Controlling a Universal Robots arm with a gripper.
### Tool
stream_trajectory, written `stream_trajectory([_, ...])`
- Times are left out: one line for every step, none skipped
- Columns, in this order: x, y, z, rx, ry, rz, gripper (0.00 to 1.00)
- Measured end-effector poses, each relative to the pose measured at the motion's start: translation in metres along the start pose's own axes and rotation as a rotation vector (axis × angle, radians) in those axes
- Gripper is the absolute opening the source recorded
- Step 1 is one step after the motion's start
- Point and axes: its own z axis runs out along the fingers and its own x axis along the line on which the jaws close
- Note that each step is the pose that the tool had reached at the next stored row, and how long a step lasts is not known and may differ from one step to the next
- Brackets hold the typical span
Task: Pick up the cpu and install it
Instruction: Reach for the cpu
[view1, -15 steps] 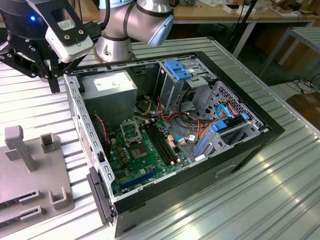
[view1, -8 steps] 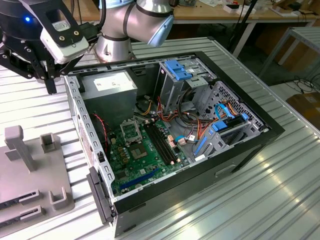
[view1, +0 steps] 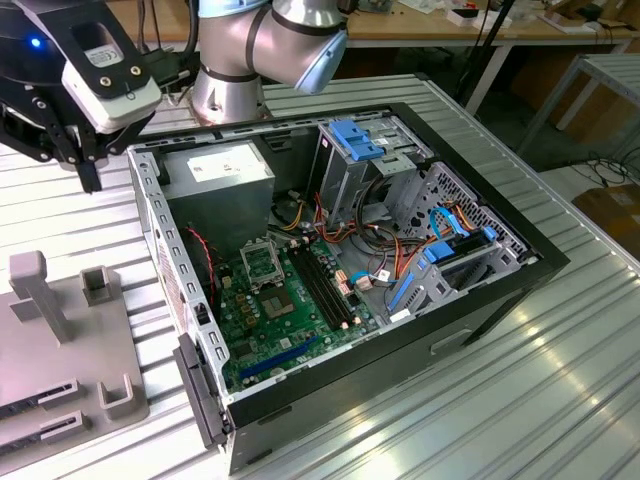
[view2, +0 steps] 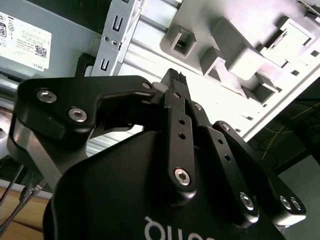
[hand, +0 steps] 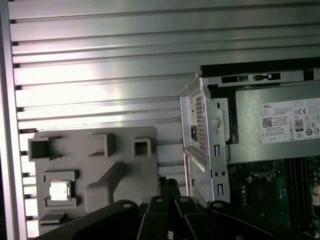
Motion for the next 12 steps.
stream_trajectory([0.001, -0.0003, 0.0002, 0.0001, 0.0004, 0.0, 0.11])
stream_trajectory([0.0017, -0.0005, 0.0003, 0.0001, 0.0007, 0.0, 0.11])
stream_trajectory([0.0028, -0.0008, 0.0005, 0.0001, 0.0013, 0.0, 0.11])
stream_trajectory([0.0035, -0.001, 0.0006, 0.0002, 0.0017, 0.0, 0.11])
stream_trajectory([0.0043, -0.0012, 0.0008, 0.0002, 0.002, 0.0, 0.11])
stream_trajectory([0.0057, -0.0016, 0.0011, 0.0002, 0.0027, 0.0, 0.11])
stream_trajectory([0.0063, -0.0018, 0.0012, 0.0003, 0.0032, 0.0, 0.11])
stream_trajectory([0.007, -0.002, 0.0015, 0.0003, 0.0038, 0.0, 0.11])
stream_trajectory([0.0084, -0.0023, 0.002, 0.0004, 0.0057, 0.0, 0.11])
stream_trajectory([0.0097, -0.0026, 0.0026, 0.0006, 0.0081, 0.0, 0.11])
stream_trajectory([0.0113, -0.0029, 0.0033, 0.0008, 0.0111, 0.0, 0.11])
stream_trajectory([0.0128, -0.0032, 0.0039, 0.0012, 0.0142, 0.001, 0.11])
